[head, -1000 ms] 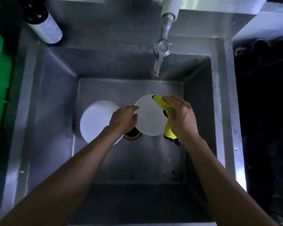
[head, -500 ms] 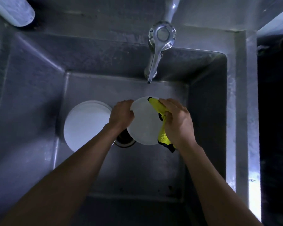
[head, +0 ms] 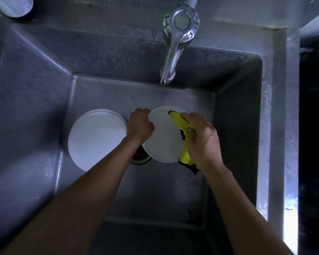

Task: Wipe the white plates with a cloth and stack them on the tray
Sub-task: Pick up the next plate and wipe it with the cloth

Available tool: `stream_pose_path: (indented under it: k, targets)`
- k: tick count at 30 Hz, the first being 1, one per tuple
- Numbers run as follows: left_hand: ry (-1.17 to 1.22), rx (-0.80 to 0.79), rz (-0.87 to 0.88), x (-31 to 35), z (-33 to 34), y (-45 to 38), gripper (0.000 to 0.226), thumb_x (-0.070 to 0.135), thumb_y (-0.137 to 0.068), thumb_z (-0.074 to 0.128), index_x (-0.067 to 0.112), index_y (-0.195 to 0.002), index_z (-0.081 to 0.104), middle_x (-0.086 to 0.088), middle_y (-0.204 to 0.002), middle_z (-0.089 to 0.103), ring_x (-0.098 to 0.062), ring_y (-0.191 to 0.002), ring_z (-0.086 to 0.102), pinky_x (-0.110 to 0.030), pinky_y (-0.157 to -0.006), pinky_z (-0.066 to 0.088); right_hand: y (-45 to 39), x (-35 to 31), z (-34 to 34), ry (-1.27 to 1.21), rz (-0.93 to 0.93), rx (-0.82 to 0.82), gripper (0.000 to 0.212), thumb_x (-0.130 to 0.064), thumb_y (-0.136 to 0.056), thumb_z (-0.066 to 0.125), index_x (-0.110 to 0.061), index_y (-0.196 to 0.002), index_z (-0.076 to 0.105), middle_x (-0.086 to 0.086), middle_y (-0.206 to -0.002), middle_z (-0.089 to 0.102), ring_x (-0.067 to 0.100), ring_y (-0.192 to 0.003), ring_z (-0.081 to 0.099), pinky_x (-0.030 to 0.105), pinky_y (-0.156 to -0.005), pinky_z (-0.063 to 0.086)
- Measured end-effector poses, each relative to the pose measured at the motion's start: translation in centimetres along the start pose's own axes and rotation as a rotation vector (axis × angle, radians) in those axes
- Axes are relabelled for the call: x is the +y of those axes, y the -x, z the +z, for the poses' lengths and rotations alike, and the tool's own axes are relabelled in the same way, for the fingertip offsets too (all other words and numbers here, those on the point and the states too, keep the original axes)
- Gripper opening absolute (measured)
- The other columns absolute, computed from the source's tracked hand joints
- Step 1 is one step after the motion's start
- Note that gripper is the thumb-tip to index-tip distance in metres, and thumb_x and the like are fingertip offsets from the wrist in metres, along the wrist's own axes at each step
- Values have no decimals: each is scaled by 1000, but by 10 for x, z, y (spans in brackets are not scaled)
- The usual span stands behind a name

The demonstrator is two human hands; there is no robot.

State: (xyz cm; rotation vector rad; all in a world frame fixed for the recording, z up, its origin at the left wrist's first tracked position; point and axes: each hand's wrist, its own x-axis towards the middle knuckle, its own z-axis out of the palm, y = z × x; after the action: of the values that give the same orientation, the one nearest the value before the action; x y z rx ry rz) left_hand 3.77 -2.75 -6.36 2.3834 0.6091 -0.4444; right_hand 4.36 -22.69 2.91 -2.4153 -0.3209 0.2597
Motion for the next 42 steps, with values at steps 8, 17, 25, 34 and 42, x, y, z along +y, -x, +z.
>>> stream_pose_path:
  k: [8, 17, 25, 34, 42]
  targets:
    - [65, -3, -89, 1, 3, 0, 45, 11, -86, 61, 18, -131, 64, -13, -127, 58, -33, -116, 58, -37, -90, 49, 12, 7, -1, -6, 59, 3, 57, 14, -85, 45, -12, -132, 63, 9, -132, 61, 35, -118, 58, 49, -94, 54]
    - [151, 21, -150, 6, -6, 13, 30, 17, -86, 67, 13, -116, 64, -8, -115, 70, -29, -104, 65, -31, -76, 47, 30, 11, -10, -23, 73, 34, 55, 14, -86, 45, -12, -129, 65, 8, -124, 63, 31, -114, 60, 48, -93, 55]
    - [207, -100, -206, 10, -19, 42, 27, 18, -88, 66, 13, -113, 57, -5, -104, 63, -24, -90, 55, -29, -72, 40, 58, 4, -23, -23, 94, 21, 51, 12, -88, 47, -11, -130, 64, 9, -124, 64, 31, -115, 60, 48, -96, 53]
    - [650, -284, -348, 36, -40, 105, 32, 3, -94, 50, 20, -114, 68, -8, -104, 74, -30, -88, 73, -41, -65, 62, 89, -28, -47, -4, 119, -60, 57, 10, -84, 45, -18, -130, 64, 5, -116, 63, 37, -103, 58, 49, -85, 52]
    - [938, -244, -462, 35, -81, 160, 31, 2, -89, 57, 21, -110, 71, -11, -109, 74, -29, -94, 73, -46, -71, 63, 111, -65, -70, -45, 43, -49, 59, 6, -82, 48, -19, -133, 61, 1, -130, 62, 36, -113, 57, 51, -92, 51]
